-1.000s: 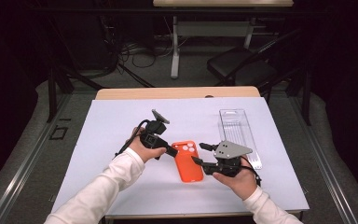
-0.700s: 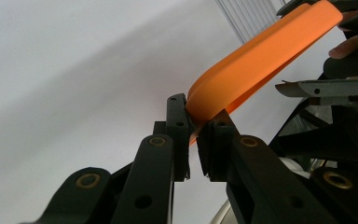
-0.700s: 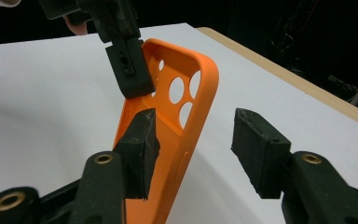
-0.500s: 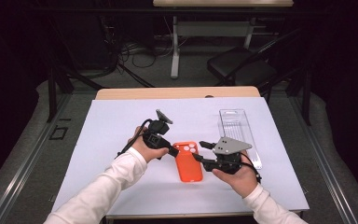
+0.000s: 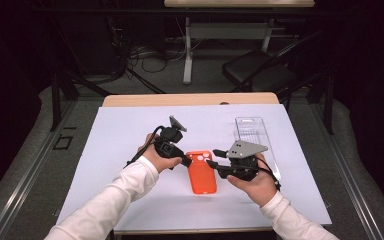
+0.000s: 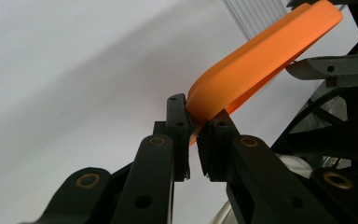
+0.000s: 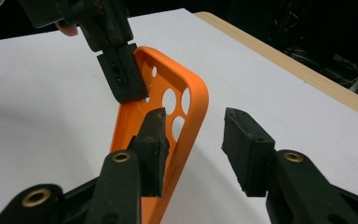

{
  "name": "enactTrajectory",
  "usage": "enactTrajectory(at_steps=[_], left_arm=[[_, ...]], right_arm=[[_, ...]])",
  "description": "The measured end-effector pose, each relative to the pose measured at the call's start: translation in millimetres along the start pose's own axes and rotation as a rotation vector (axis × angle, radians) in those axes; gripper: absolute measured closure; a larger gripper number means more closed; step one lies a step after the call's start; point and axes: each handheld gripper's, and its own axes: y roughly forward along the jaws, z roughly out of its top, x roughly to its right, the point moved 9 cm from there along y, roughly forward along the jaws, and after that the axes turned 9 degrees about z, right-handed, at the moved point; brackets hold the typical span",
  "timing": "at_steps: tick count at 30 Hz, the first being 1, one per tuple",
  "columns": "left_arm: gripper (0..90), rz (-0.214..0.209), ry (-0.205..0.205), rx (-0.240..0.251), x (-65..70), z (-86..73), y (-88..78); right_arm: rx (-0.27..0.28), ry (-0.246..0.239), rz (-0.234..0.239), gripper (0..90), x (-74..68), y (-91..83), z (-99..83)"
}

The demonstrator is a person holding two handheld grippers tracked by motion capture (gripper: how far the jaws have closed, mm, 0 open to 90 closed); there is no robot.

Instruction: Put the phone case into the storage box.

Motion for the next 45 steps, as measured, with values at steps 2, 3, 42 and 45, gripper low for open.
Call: enactTrajectory(at_steps=[2, 3, 42, 45], left_arm=[[83.2, 0.002, 0.001, -0.006, 0.4, -0.4, 0.5], [83.2, 0.002, 0.002, -0.004, 0.5, -0.3, 0.7], [83.2, 0.042, 0.027, -0.018, 4.6, -1.6, 5.8], [83.2, 0.042, 0.026, -0.018, 4.6, -1.4, 5.7]], right_arm=[[-0.012, -0.004, 0.002, 60.9, 0.0, 0.1, 1.3], [-0.015, -0.005, 0.006, 61.3, 0.0, 0.2, 2.5], [-0.156, 0.006, 0.002, 76.7, -1.4, 8.8, 11.7], [-0.169, 0.004, -0.005, 77.2, -1.3, 8.5, 11.6]])
